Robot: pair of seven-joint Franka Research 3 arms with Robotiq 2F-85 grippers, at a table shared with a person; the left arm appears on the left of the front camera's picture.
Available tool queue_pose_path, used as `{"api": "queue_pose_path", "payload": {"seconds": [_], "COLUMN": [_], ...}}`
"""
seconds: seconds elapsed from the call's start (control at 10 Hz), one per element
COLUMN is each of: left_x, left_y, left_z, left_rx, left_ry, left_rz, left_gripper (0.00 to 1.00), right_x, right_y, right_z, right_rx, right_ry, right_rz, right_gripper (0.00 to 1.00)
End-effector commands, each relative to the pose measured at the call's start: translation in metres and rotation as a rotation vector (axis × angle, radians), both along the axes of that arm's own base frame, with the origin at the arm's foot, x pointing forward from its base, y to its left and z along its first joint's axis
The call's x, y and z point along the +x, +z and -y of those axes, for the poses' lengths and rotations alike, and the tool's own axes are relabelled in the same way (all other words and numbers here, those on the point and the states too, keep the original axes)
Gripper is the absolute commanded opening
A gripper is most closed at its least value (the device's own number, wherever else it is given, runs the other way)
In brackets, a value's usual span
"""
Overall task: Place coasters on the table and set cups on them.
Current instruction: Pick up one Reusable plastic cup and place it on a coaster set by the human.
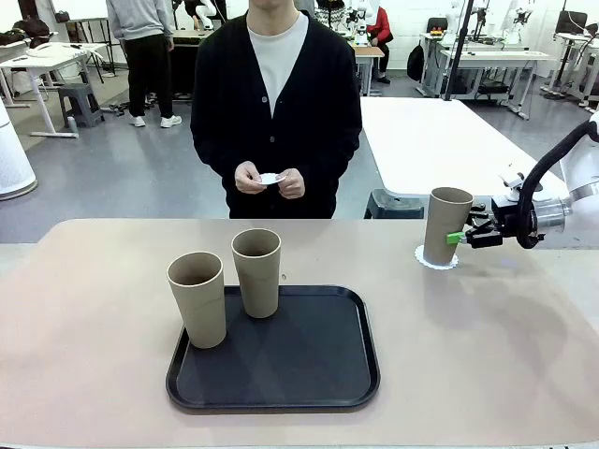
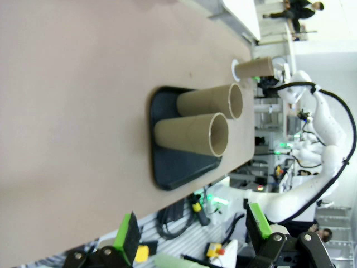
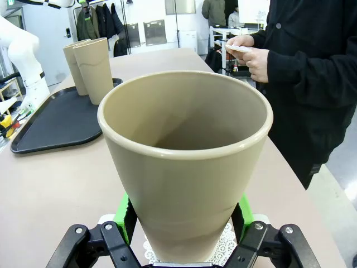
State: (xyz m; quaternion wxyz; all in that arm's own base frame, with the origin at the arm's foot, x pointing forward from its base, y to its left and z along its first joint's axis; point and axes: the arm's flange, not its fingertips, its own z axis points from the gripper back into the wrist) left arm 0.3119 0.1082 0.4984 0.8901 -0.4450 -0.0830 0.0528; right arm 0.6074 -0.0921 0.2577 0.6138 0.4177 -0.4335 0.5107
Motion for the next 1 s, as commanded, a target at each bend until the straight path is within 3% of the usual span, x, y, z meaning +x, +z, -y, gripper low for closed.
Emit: {"api": "queue_pose_path", "payload": {"seconds": [0.0, 0.5, 0.6, 0.7, 0.9], "left_x": [0.0004, 0.0004, 0.0004, 0.0004, 0.0004], "left_y": [0.0004, 0.0004, 0.0004, 0.0004, 0.0004], "left_z": [0.0001, 0.0001, 0.0001, 0.0001, 0.0001], "left_rx": [-0.009, -0.009, -0.009, -0.009, -0.009], "left_ry": [0.004, 0.004, 0.004, 0.004, 0.004], "left_rz": [0.004, 0.004, 0.004, 0.004, 0.004], "left_gripper": [1.0, 1.0, 1.0, 1.0, 1.0], "right_x": [0.0104, 0.0099, 0.0101, 0.0101, 0.0102], "right_y": [0.0, -0.0058, -0.0071, -0.0079, -0.0084], "right_z": [0.0024, 0.0016, 0.0011, 0.0015, 0.0003], "right_rx": [0.012, -0.005, -0.01, -0.017, -0.022], "right_ry": [0.016, 0.026, 0.035, 0.042, 0.048], "right_rz": [-0.029, -0.037, -0.037, -0.038, -0.04], "right_gripper": [0.83, 0.83, 0.86, 1.0, 1.0]}}
